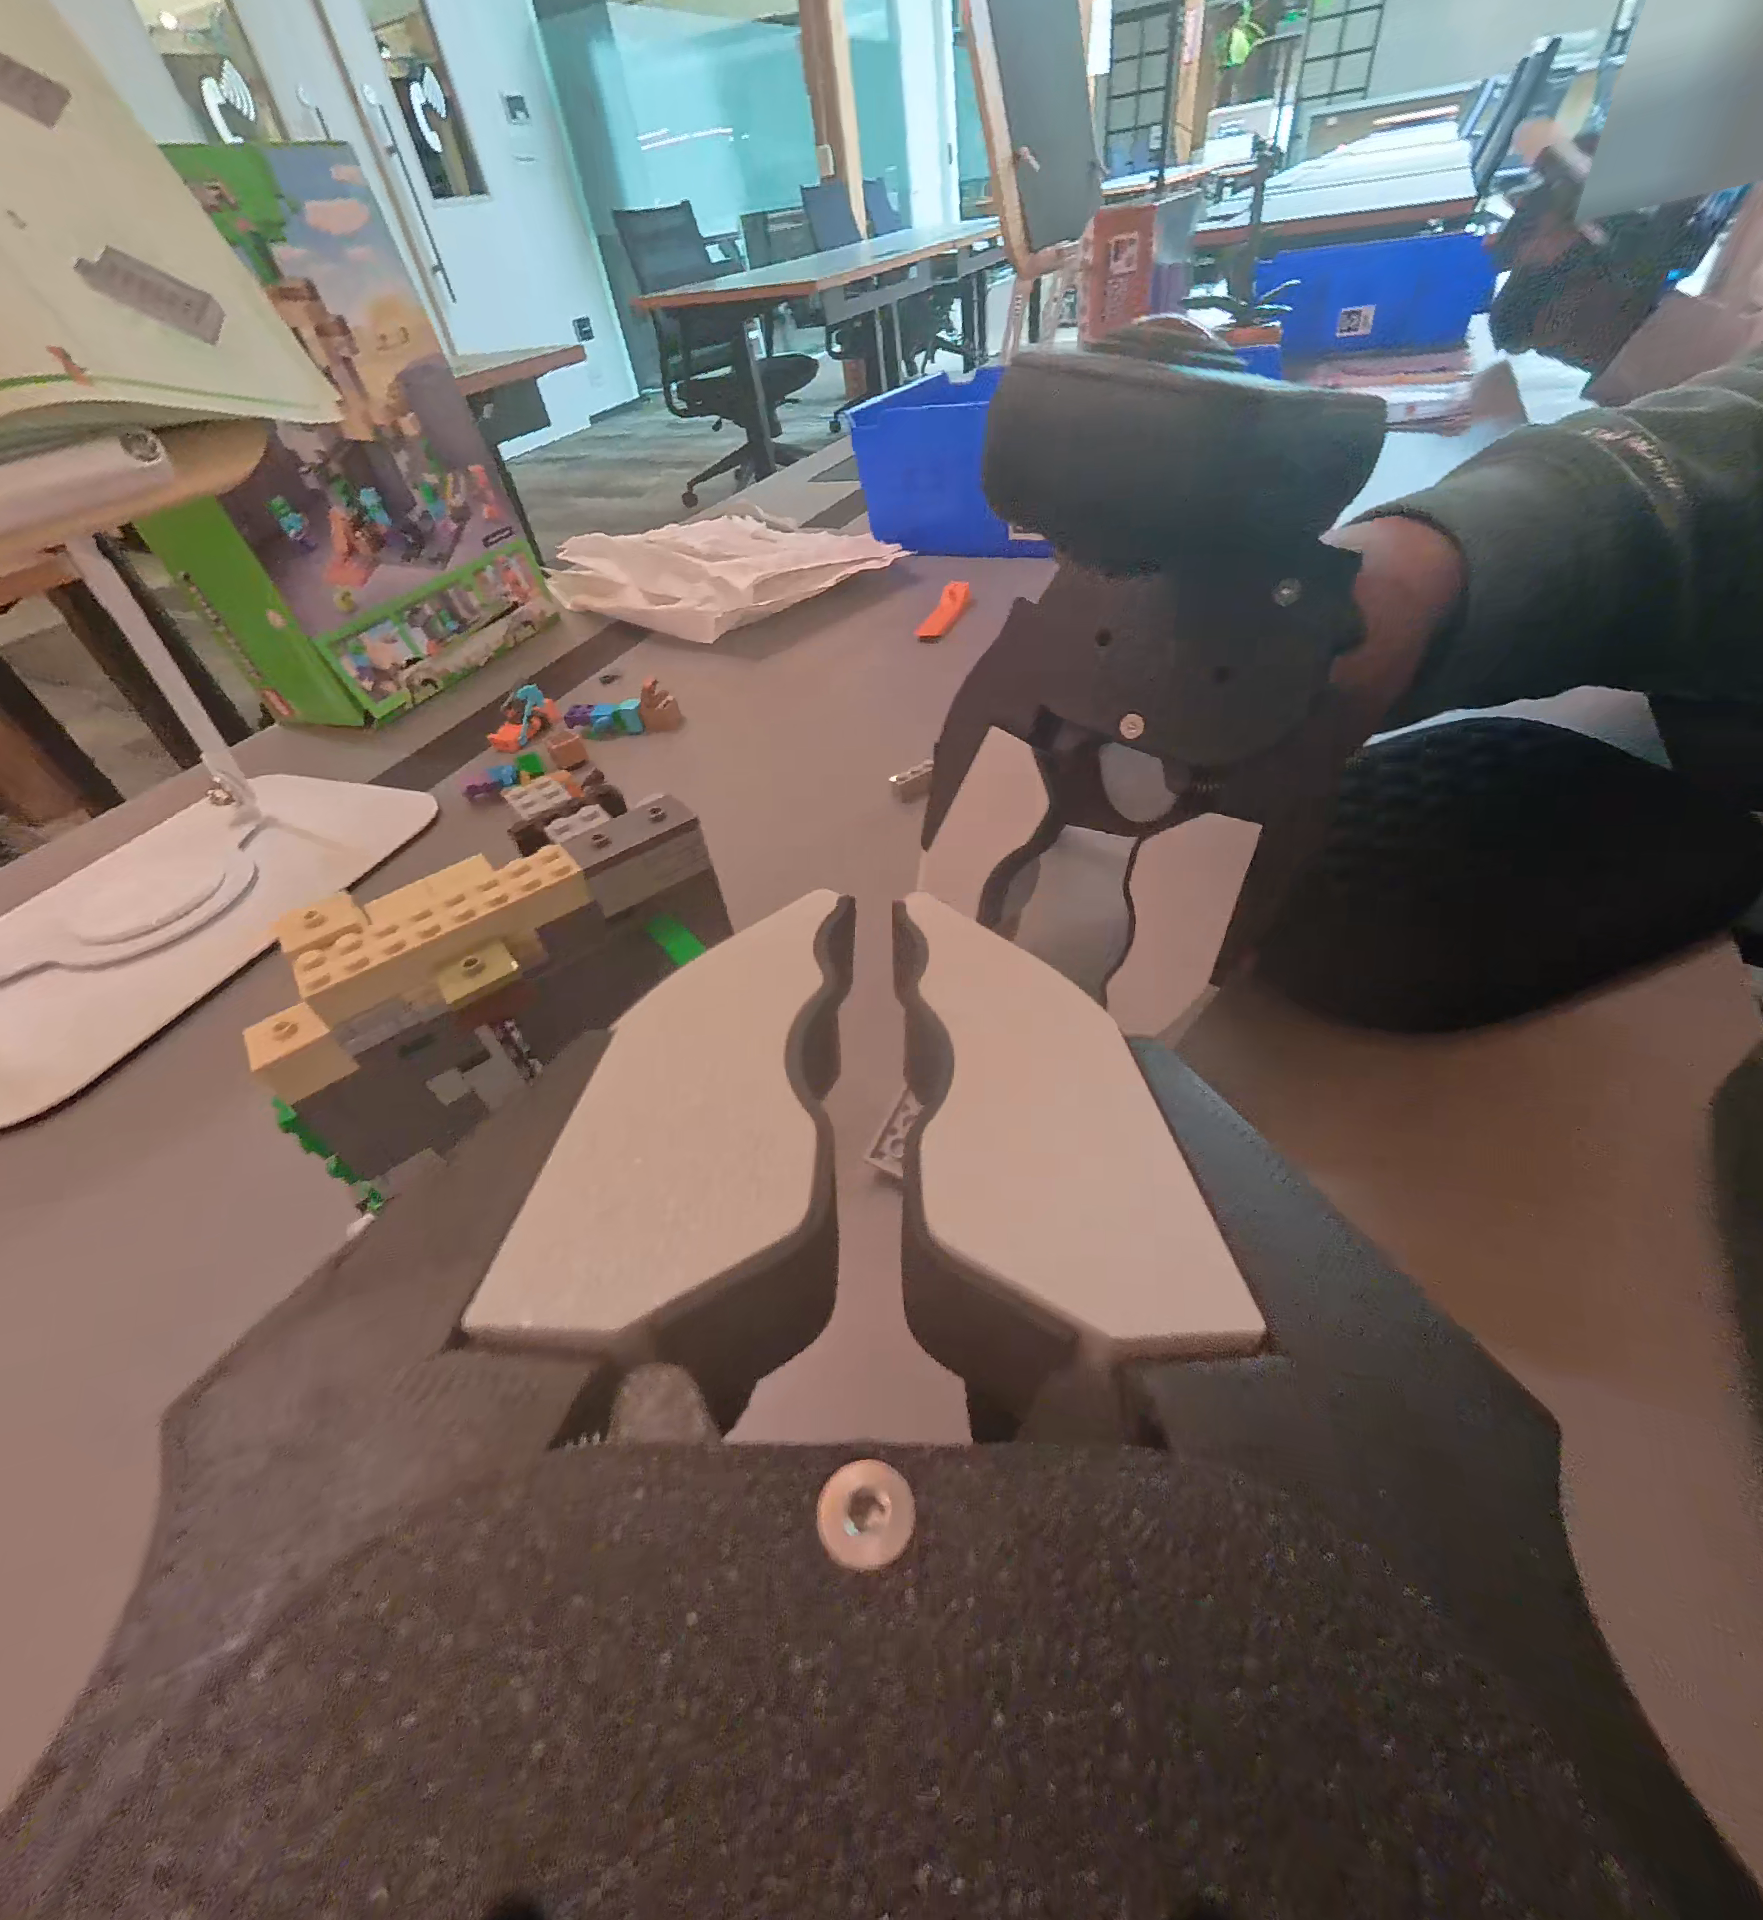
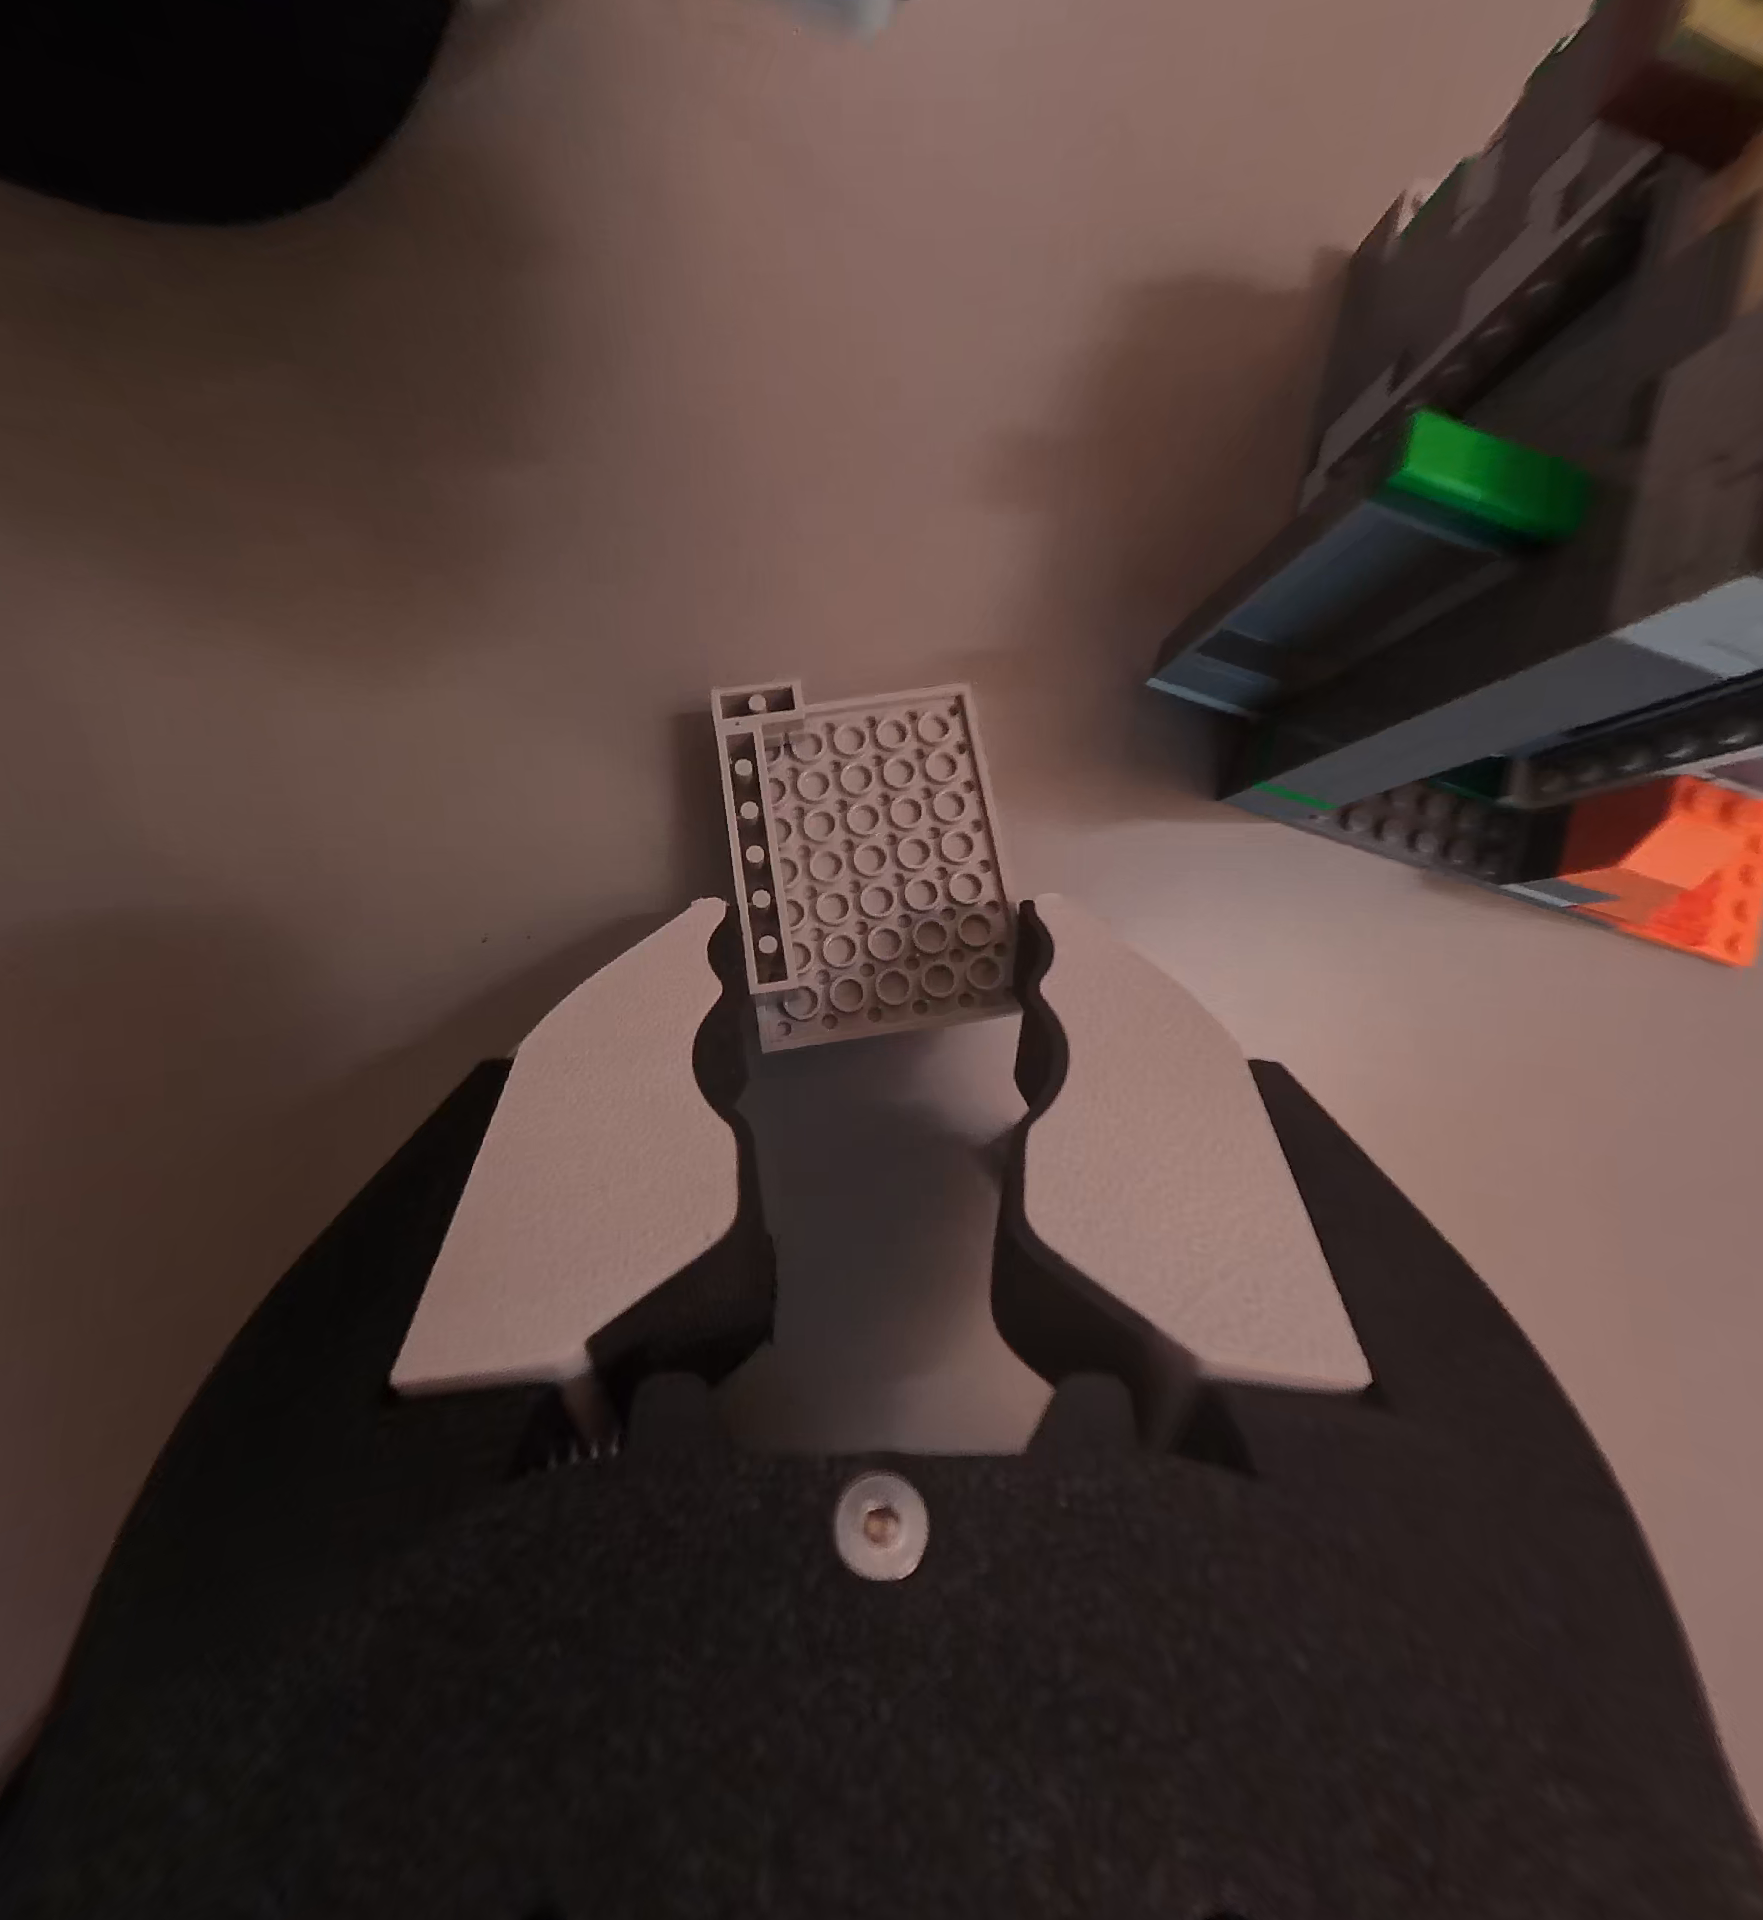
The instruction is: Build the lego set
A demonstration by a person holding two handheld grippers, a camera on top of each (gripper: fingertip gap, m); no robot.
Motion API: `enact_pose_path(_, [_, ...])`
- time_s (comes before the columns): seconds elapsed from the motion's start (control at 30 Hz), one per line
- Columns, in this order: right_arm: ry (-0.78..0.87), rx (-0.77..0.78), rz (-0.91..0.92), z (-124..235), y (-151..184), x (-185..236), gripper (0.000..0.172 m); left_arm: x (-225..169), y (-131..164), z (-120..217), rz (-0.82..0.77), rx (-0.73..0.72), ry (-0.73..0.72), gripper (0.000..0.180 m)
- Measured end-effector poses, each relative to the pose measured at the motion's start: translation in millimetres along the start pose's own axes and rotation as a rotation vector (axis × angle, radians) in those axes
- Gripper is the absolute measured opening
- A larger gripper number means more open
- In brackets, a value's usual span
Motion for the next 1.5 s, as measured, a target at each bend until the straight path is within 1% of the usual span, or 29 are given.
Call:
enact_pose_path(0.17, [-0.024,0.009,-0.019,-7.3,2.4,0.9,0.05,4.4,6.3,-0.7,0.015,0.006,-0.027,0.006])
enact_pose_path(0.3, [-0.012,-0.032,-0.029,-5.5,2.0,-0.1,0.051,4.9,11.2,-3.7,0.017,0.018,-0.041,0.007])
enact_pose_path(0.47, [0.0,-0.175,-0.154,9.4,4.9,-6.5,0.063,5.7,16.5,-6.4,0.03,0.03,-0.047,0.007])
enact_pose_path(0.53, [0.021,-0.264,-0.233,18.5,7.9,-10.4,0.065,6.7,18.2,-7.4,0.034,0.038,-0.052,0.008])
enact_pose_path(0.6, [0.079,-0.355,-0.308,27.6,13.8,-16.7,0.063,7.9,20.2,-8.3,0.034,0.044,-0.062,0.008])
enact_pose_path(0.7, [0.242,-0.467,-0.385,41.5,30.3,-34.7,0.054,9.9,23.2,-9.3,0.053,0.041,-0.076,0.007])
enact_pose_path(0.77, [0.345,-0.494,-0.43,50.6,45.1,-49.7,0.042,11.9,25.1,-9.1,0.053,0.042,-0.095,0.007])
enact_pose_path(0.83, [0.419,-0.519,-0.478,58.3,62.9,-62.2,0.004,14.1,25.8,-8.0,0.033,0.046,-0.122,0.005])
enact_pose_path(0.87, [0.442,-0.521,-0.506,60.9,71.4,-67.5,0.0,15.3,26.3,-7.3,0.023,0.048,-0.137,0.004])
enact_pose_path(1.0, [0.506,-0.495,-0.582,68.6,97.4,-82.7,0.0,19.5,28.6,-5.3,0.018,0.051,-0.169,0.003])
enact_pose_path(1.17, [0.628,-0.42,-0.542,72.4,111.3,-89.3,0.0,25.4,32.4,-4.5,0.012,0.071,-0.185,0.003])
enact_pose_path(1.23, [0.646,-0.387,-0.523,69.5,112.0,-89.7,0.01,26.8,33.7,-5.0,0.021,0.076,-0.179,0.003])
enact_pose_path(1.27, [0.644,-0.378,-0.515,68.1,111.3,-89.3,0.011,27.2,34.2,-5.3,0.025,0.077,-0.175,0.003])
enact_pose_path(1.37, [0.619,-0.382,-0.469,65.4,106.7,-85.5,0.015,27.0,35.5,-7.1,0.026,0.085,-0.15,0.005])
enact_pose_path(1.5, [0.468,-0.464,-0.327,59.5,90.0,-70.1,0.016,21.1,36.3,-12.1,0.016,0.105,-0.055,0.01])
Point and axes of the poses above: each gripper's, where its closed fingertips meet, z back along the fingers, y out of its underside, x = y × z across the jaws, the point moved 10 cm from there along z, back along the fingers, and after that the axes turned 8 degrees about y, right-handed, at the moved point
